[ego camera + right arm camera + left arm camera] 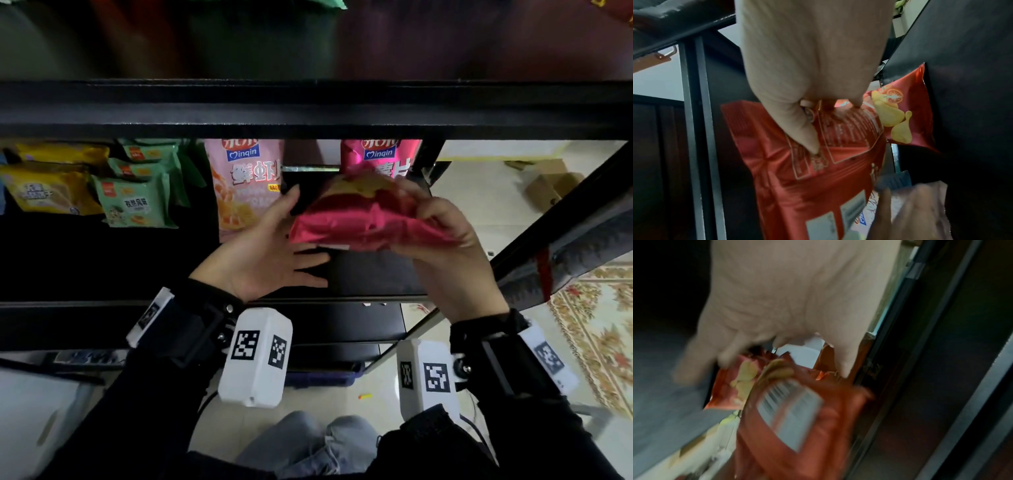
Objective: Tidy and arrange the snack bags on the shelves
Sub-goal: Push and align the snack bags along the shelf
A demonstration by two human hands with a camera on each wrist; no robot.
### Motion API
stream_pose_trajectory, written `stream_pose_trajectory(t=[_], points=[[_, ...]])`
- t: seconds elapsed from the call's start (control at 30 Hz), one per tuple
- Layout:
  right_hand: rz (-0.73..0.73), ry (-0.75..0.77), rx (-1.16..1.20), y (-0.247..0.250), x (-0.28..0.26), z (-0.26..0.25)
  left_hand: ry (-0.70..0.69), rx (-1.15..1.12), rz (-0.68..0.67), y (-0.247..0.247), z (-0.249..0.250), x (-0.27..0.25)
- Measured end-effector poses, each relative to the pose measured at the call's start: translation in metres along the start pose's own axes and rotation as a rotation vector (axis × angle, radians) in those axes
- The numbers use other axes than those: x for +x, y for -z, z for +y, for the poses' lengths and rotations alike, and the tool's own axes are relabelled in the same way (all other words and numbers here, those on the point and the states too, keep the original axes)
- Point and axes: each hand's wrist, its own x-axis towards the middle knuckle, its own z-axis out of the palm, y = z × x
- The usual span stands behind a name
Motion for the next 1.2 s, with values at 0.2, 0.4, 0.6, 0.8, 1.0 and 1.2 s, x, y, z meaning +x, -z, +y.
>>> stream_pose_trajectory(t=[0.2,0.4,0.6,0.8,1.0,1.2], points=[[0.073,-0.140,0.092,-0.001,-0.008,0.004,-0.152,0.008,-0.019,0.001,-0.016,0.004],[0.144,-0.477,-0.003,0.005,-0.009,0.013,-0.251,0.140,-0.017,0.016,-0.032,0.004],[0.066,-0.511,-0.209,-0.002,-0.015,0.033,-0.236,0.142,0.049,0.017,-0.041,0.007],[-0.013,-0.515,-0.221,-0.009,-0.018,0.042,-0.275,0.117,0.236,0.019,-0.048,0.010],[0.054,-0.525,-0.293,-0.011,-0.013,0.051,-0.331,0.062,0.274,0.021,-0.054,0.013],[0.019,-0.439,-0.394,-0.024,0.001,0.067,-0.408,0.089,0.462,0.021,-0.057,0.019]])
